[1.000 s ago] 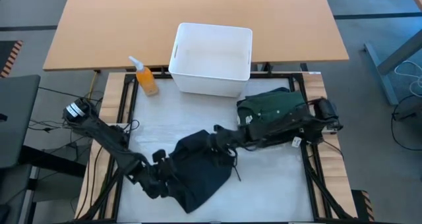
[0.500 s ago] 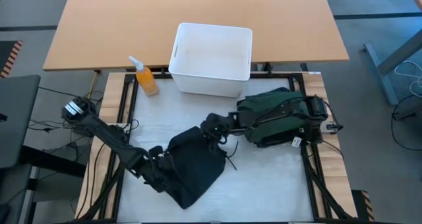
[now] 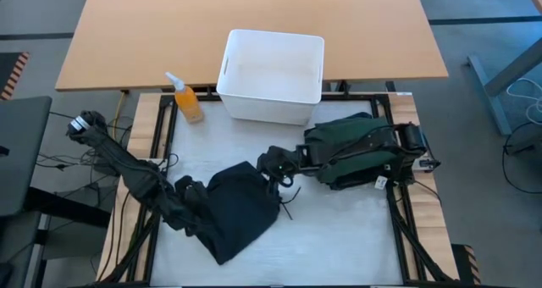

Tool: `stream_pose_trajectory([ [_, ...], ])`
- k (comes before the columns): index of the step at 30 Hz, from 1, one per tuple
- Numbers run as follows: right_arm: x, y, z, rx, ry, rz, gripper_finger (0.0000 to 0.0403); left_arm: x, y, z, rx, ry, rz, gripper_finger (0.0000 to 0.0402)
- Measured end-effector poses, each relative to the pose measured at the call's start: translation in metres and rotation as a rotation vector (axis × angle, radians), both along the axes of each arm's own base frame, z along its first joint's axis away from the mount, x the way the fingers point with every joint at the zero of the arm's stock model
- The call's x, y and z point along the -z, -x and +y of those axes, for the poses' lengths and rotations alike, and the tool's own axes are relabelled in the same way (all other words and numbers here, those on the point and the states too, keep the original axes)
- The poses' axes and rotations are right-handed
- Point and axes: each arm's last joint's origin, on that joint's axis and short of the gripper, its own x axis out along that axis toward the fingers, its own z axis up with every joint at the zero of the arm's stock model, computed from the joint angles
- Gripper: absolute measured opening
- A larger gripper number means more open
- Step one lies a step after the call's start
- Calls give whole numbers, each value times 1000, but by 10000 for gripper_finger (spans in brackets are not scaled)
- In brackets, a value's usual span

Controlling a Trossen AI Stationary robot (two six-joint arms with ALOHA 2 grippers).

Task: Fold laundry
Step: Fold the black shorts

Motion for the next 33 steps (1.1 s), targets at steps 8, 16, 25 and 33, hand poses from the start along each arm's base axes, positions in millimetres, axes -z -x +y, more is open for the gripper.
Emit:
stream_pose_trajectory([
  [8, -5, 1, 21, -33, 4, -35, 229, 9, 8, 3, 68, -98, 126, 140],
  [16, -4, 3, 34, -67, 4, -27, 230, 2, 12, 7, 77, -97, 95, 140],
  [25, 2, -28, 72, -185, 34, -423, 228, -10, 13, 9, 60, -46, -18, 140],
  [33, 89, -76, 77, -90, 72, -508, 198, 2, 3, 6, 38, -68, 46, 140],
])
